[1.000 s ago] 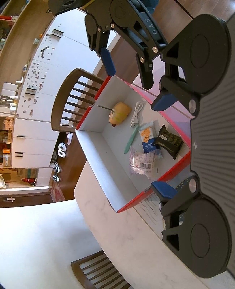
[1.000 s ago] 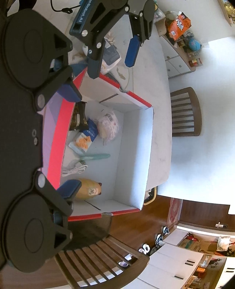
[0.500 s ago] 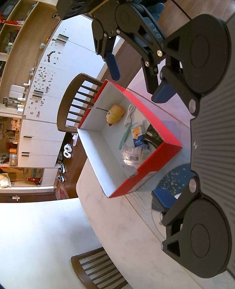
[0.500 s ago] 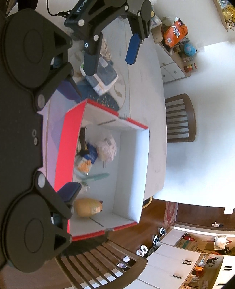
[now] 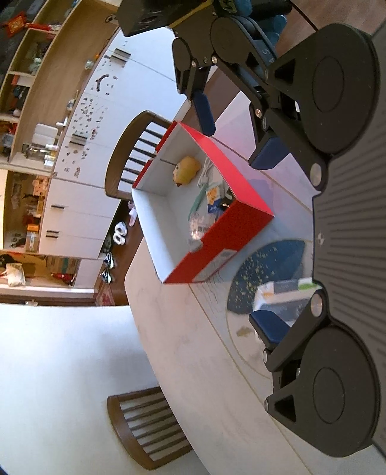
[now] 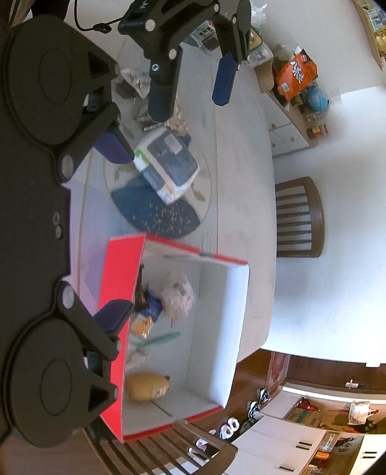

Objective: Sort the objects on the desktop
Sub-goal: 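Move both tools back from the box toward the table, then move the left tool to the white printed packet while the right tool reaches the white-blue wipes pack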

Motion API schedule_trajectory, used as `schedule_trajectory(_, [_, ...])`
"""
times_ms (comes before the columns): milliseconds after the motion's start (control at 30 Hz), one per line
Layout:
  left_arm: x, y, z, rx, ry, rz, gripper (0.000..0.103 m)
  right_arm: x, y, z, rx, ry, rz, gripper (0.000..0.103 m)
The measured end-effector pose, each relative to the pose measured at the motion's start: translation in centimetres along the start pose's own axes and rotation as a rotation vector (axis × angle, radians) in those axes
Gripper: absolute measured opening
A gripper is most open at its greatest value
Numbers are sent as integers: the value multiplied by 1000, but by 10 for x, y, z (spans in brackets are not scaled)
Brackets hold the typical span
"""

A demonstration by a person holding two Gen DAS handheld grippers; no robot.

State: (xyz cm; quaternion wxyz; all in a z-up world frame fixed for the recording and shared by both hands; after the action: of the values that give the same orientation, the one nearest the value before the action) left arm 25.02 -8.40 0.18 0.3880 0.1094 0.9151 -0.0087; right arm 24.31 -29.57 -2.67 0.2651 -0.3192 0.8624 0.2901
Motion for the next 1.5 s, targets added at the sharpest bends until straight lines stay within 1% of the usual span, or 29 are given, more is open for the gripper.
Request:
schedule_trajectory(333, [26, 36, -19, -20, -8, -53, 101, 1, 43, 20, -12, -12, -13, 98])
schedule_trajectory(567, [47, 63, -25, -36, -10, -95, 101, 2, 64, 36, -7, -26, -7, 98])
schedule_trajectory(700, [59, 78, -28, -84, -19, -116, 101, 2, 76, 44, 4, -38, -13, 98])
schedule_trajectory(767, [64, 85, -31, -88, -23, -133, 101, 3, 82, 49, 6, -39, -13, 98])
schedule_trajectory(933, [78, 98, -36, -111, -34, -150, 101, 6, 97, 62, 2, -27, -31, 97])
schedule_trajectory(1167, [98, 117, -37, -128, -26, -197, 101, 10, 114, 76, 0, -16, -55, 96])
schedule_trajectory(1367, [119, 129, -35, -159, -20, -204, 101, 14, 124, 90, -8, -1, -65, 95])
schedule_trajectory(1500, [133, 132, -32, -163, -14, -211, 101, 17, 128, 98, -10, 8, -73, 95])
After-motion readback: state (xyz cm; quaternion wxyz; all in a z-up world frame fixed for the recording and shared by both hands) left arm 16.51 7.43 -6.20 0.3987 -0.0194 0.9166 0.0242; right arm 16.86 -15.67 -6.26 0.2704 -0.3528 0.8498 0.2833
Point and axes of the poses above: each gripper's, at about its wrist camera, not at the fingertips, and z roughly the way its jaws point, y to its left, x to its underside, the point moved 8 cm from there along z, roughly the way its jaws point, and after that the axes turned 12 degrees about -x, right-handed, at the moved point
